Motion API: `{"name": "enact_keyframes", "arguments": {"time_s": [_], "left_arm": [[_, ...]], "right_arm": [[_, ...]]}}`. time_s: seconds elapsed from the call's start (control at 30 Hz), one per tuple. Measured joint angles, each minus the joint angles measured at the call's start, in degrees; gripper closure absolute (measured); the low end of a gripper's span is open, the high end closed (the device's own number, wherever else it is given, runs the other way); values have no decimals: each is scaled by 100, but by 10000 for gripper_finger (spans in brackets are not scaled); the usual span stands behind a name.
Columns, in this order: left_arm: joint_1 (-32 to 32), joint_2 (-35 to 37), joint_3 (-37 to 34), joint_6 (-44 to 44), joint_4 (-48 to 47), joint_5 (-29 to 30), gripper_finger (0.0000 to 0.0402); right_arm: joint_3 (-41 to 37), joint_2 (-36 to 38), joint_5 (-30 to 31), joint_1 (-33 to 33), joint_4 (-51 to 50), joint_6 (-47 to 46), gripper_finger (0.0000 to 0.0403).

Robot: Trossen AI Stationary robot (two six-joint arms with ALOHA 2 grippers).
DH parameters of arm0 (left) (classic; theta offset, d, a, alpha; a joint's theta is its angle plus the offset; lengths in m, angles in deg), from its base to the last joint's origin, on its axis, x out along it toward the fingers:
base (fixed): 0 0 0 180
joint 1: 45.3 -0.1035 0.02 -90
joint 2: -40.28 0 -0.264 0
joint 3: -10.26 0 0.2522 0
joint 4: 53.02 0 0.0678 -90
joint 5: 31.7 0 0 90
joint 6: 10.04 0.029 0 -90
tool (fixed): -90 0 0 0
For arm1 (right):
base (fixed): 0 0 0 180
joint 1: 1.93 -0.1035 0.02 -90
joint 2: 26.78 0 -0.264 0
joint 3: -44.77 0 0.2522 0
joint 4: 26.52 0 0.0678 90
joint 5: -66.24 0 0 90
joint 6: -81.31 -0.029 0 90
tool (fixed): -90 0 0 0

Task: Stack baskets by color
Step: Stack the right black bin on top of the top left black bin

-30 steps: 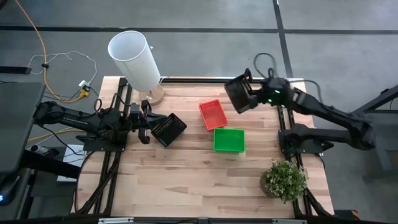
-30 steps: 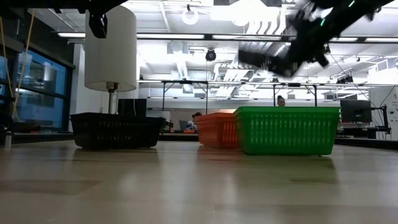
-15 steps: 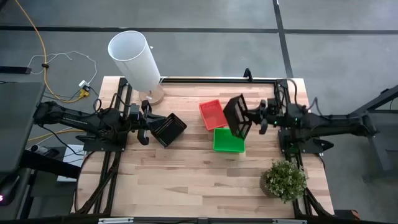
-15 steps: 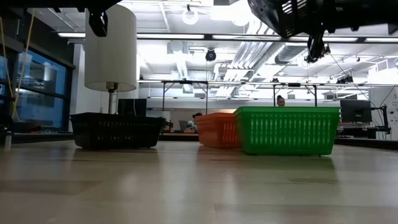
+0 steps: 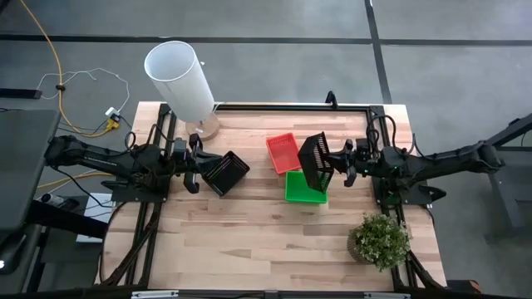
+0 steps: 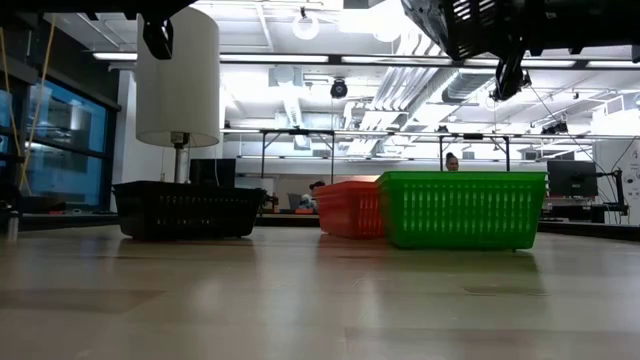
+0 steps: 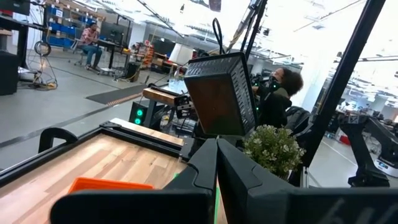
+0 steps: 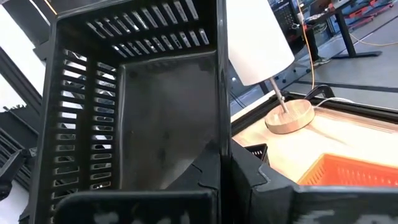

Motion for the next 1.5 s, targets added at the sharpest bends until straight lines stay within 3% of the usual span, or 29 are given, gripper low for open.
{"name": "enact_keyframes", "arguments": {"time_s": [0.53,0.67,0.83,1.03,1.33,1.5], "left_arm": [[1,0,0,-12,2,5,401],[0,2,0,-153,405,30,401],[1,4,2,83,1062,2,401],[0,2,2,192,1067,46,401],[1,11,7,-44,2485,-97,401],[0,50,7,7,2540,-145,401]], "right_arm": [[2,-23,-292,2,-3,-178,403],[116,-263,-298,2,-116,-297,403],[1004,-1180,-299,13,-821,75,403],[2387,-2639,-336,50,-1844,921,403],[4475,-4688,-1052,505,-3287,2229,403],[5402,-5581,-1460,766,-3688,3557,403]]}}
